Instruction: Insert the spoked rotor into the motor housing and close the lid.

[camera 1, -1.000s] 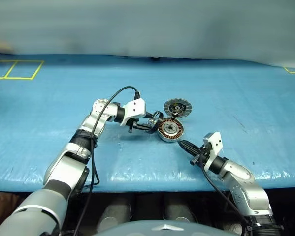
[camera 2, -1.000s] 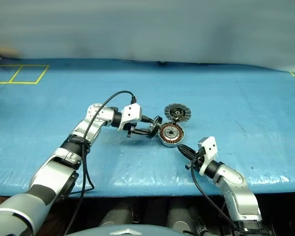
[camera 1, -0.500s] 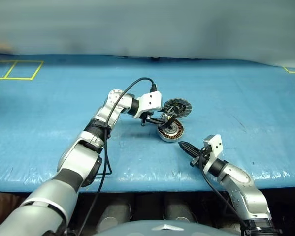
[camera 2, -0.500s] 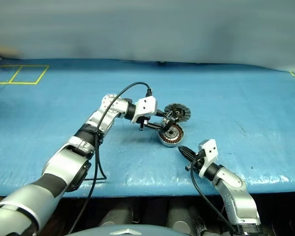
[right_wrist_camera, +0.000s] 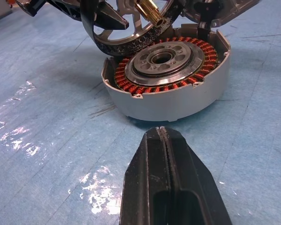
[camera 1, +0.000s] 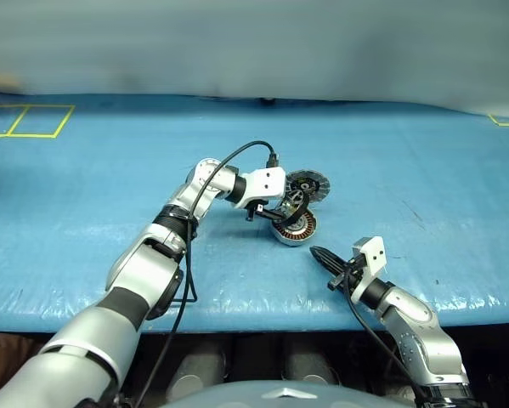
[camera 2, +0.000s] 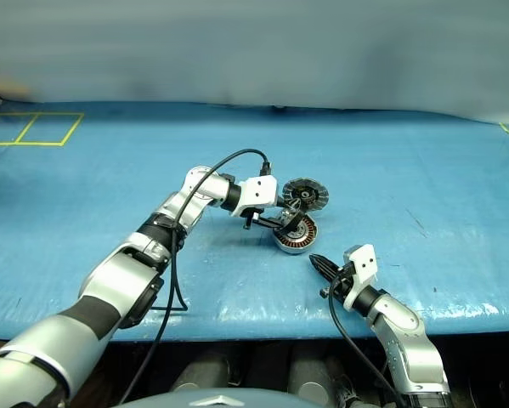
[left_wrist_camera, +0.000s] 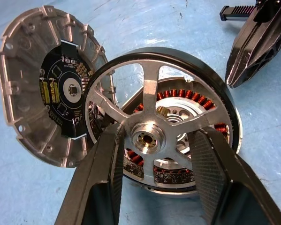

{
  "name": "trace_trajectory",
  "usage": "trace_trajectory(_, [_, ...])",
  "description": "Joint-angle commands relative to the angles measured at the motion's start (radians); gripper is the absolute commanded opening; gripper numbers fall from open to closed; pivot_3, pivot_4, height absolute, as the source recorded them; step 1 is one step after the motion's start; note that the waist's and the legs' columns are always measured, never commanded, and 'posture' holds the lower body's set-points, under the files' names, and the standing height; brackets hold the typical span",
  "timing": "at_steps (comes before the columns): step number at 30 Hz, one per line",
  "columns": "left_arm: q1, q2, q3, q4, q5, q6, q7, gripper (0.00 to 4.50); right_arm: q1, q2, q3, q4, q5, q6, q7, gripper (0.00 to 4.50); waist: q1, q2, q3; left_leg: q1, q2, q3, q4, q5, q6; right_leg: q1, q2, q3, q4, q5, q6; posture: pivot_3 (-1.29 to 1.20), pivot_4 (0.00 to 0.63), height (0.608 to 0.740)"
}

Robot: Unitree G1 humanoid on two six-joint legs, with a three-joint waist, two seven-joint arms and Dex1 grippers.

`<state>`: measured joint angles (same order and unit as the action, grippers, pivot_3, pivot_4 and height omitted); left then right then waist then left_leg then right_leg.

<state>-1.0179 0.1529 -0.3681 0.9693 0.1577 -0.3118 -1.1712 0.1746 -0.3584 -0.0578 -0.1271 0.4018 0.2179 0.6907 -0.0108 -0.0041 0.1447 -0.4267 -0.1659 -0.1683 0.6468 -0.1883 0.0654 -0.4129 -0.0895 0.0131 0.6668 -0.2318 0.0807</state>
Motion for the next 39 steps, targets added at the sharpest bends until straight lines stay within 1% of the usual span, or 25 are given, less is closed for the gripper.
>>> trace_trajectory(1, [-0.032, -0.005, -0.003, 0.015, 0.018, -0.02, 0.015, 1.71, -0.002, 0.002, -0.013, -0.028, 0.0, -0.027, -0.006, 0.0, 0.0, 0.0, 0.0, 0.0, 0.0, 0.0, 0.0, 0.0, 0.0, 0.0, 0.0, 0.0, 0.0, 0.0, 0.0, 0.0, 0.15, 0.74])
trace_trajectory(15, [-0.05, -0.008, -0.006, 0.043, 0.05, -0.043, 0.024, 1.71, -0.008, -0.001, -0.01, -0.01, -0.014, -0.039, -0.017, 0.0, 0.0, 0.0, 0.0, 0.0, 0.0, 0.0, 0.0, 0.0, 0.0, 0.0, 0.0, 0.0, 0.0, 0.0, 0.0, 0.0, 0.15, 0.74])
trace_trajectory(19, [-0.056, -0.008, -0.005, 0.046, 0.058, -0.055, 0.049, 1.71, -0.01, 0.001, -0.01, -0.004, -0.019, -0.042, -0.018, 0.0, -0.001, 0.0, 0.0, 0.0, 0.0, 0.0, 0.0, 0.0, 0.0, 0.0, 0.0, 0.0, 0.0, 0.0, 0.0, 0.0, 0.15, 0.74])
trace_trajectory(24, [-0.059, -0.01, 0.0, 0.054, 0.054, -0.049, 0.035, 1.71, -0.012, 0.003, -0.008, -0.003, -0.025, -0.041, -0.02, 0.0, -0.001, 0.0, 0.0, 0.0, 0.0, 0.0, 0.0, 0.0, 0.0, 0.0, 0.0, 0.0, 0.0, 0.0, 0.0, 0.0, 0.15, 0.74])
trace_trajectory(26, [-0.059, -0.011, 0.003, 0.055, 0.054, -0.051, 0.035, 2.46, -0.013, 0.003, -0.008, -0.003, -0.028, -0.041, -0.021, 0.0, -0.001, 0.0, 0.0, 0.0, 0.0, 0.0, 0.0, 0.0, 0.0, 0.0, 0.0, 0.0, 0.0, 0.0, 0.0, 0.0, 0.15, 0.74])
trace_trajectory(32, [-0.062, -0.01, 0.005, 0.056, 0.059, -0.062, 0.044, 4.36, -0.014, 0.006, -0.009, -0.004, -0.031, -0.04, -0.023, 0.0, 0.0, 0.0, 0.0, 0.0, 0.0, 0.0, 0.0, 0.0, 0.0, 0.0, 0.0, 0.0, 0.0, 0.0, 0.0, 0.0, 0.15, 0.74])
trace_trajectory(39, [-0.062, -0.008, 0.014, 0.048, 0.05, -0.071, 0.04, 4.36, -0.015, 0.009, -0.009, 0.001, -0.036, -0.04, -0.026, 0.0, 0.0, 0.0, 0.0, 0.0, 0.0, 0.0, 0.0, 0.0, 0.0, 0.0, 0.0, 0.0, 0.0, 0.0, 0.0, 0.0, 0.15, 0.74])
